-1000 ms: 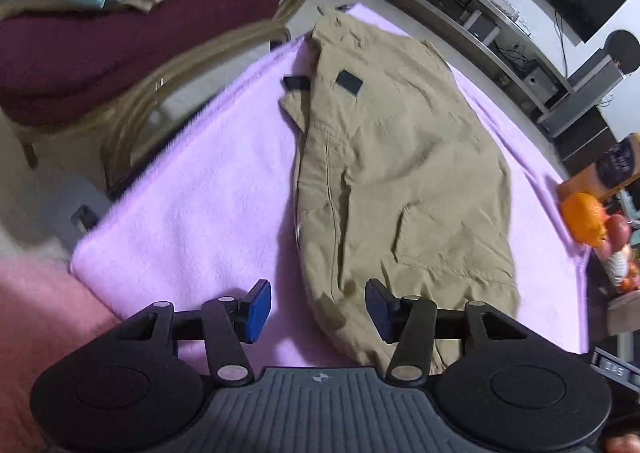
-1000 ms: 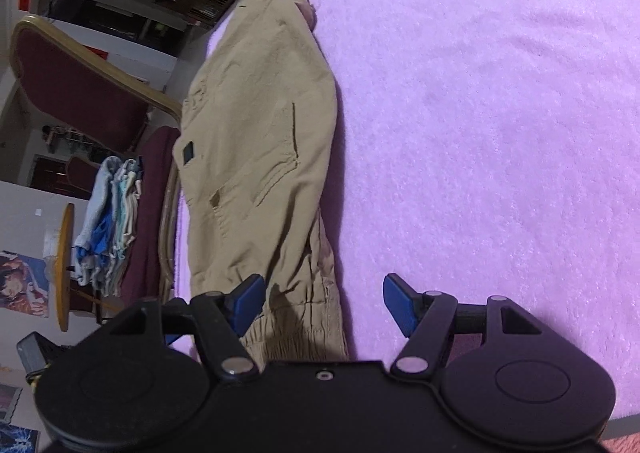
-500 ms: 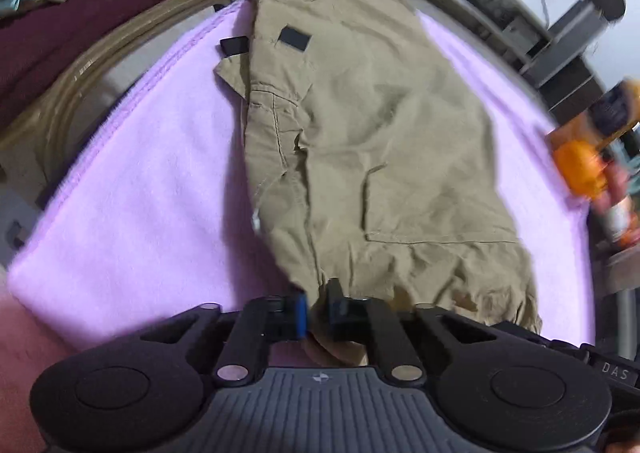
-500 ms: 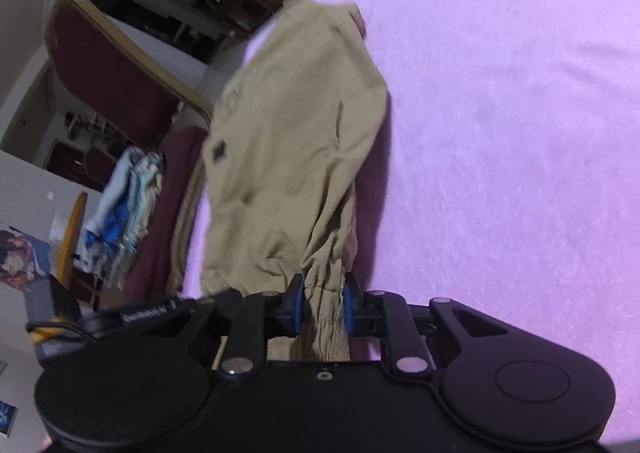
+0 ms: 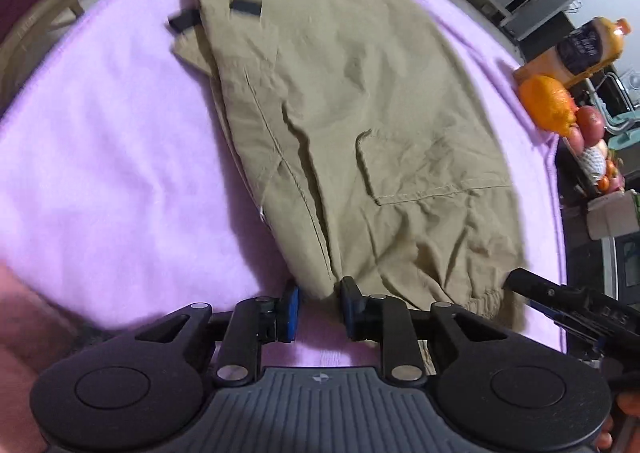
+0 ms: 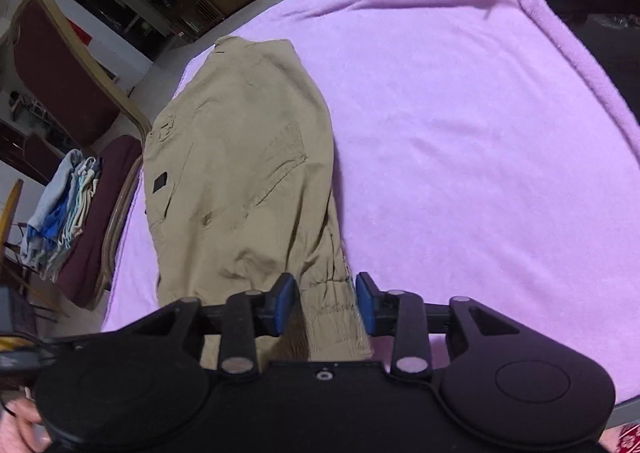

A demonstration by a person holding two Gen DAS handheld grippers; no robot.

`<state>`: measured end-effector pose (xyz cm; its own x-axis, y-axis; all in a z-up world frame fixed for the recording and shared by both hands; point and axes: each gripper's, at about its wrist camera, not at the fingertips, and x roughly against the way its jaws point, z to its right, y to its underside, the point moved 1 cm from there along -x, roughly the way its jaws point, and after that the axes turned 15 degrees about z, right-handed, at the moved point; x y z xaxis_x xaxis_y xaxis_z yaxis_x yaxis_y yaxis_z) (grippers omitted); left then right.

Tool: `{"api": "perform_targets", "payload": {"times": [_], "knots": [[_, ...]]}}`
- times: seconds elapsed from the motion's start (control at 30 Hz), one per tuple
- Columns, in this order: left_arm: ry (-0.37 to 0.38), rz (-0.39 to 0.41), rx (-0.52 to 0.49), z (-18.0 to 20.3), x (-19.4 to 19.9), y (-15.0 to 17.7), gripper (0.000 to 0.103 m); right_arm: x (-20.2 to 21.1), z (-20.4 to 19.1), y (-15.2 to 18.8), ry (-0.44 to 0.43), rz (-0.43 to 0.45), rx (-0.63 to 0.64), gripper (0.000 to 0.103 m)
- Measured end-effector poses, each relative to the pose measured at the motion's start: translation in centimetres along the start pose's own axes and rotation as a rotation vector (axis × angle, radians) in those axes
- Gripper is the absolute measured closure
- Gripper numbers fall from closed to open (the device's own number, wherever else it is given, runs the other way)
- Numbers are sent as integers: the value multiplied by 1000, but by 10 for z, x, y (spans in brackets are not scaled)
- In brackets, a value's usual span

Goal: Fold clothes

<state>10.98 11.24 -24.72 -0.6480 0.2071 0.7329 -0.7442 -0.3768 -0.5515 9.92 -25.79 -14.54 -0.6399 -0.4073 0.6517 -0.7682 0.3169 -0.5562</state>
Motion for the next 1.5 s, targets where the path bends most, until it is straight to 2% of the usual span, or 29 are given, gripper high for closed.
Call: {"api": "perform_targets", "payload": {"times": [0.1, 0.23, 0.3, 0.37, 0.4, 0.47, 0.53, 0.63, 0.67, 0.73, 0.77, 0.9, 0.97, 1.0, 1.07, 1.13, 1.2, 1.23, 1.27, 1.33, 1.43, 1.5], "knots": [[48, 128, -38, 5, 39, -23, 90, 25, -14, -24, -73, 56, -18, 68], [106, 367, -73, 20, 89, -69, 90, 66, -67, -84, -208, 226, 75, 68], [137, 454, -91, 32, 99, -86, 90, 77, -95, -116, -295, 313, 97, 68], [154, 474, -100, 39, 94, -96, 87, 77, -116, -138, -367, 374, 102, 68], [156, 443, -102, 38, 84, -93, 86, 74, -126, -147, -395, 398, 105, 68], [159, 380, -106, 37, 62, -89, 87, 51, -137, -155, -398, 383, 119, 68], [160, 274, -117, 35, 30, -77, 88, 9, -136, -151, -368, 286, 123, 68], [129, 116, -144, 27, -29, -55, 92, -68, -109, -127, -319, 24, 103, 68], [98, 99, -160, 23, -46, -52, 95, -94, -100, -119, -302, -64, 95, 73], [29, 98, -174, 15, -73, -52, 99, -139, -77, -103, -290, -201, 18, 80], [22, 107, -141, 7, -80, -55, 99, -161, -66, -96, -289, -269, -32, 80], [8, 147, -44, -15, -92, -61, 91, -224, -55, -75, -363, -427, -119, 80], [23, 158, 0, -21, -90, -58, 90, -246, -47, -80, -387, -423, -157, 97], [27, 162, 2, -21, -89, -56, 90, -249, -39, -87, -396, -383, -175, 100], [33, 164, 4, -23, -88, -53, 90, -255, -17, -115, -374, -216, -212, 103], [36, 162, -1, -24, -87, -52, 90, -254, 15, -141, -289, -27, -350, 103], [29, 156, -29, -21, -85, -54, 91, -244, 32, -161, -232, 94, -435, 103], [22, 160, -49, -17, -82, -55, 97, -231, 28, -172, -144, 163, -391, 91], [21, 180, -70, -12, -77, -58, 101, -220, 18, -183, -103, 195, -314, 90], [46, 253, -103, -3, -59, -69, 101, -199, -9, -204, -184, 177, -188, 90], [92, 380, -94, 4, -23, -100, 101, -153, -68, -226, -297, 176, -33, 90], [111, 450, -81, 7, -2, -122, 101, -120, -109, -234, -374, 189, 13, 88]]}}
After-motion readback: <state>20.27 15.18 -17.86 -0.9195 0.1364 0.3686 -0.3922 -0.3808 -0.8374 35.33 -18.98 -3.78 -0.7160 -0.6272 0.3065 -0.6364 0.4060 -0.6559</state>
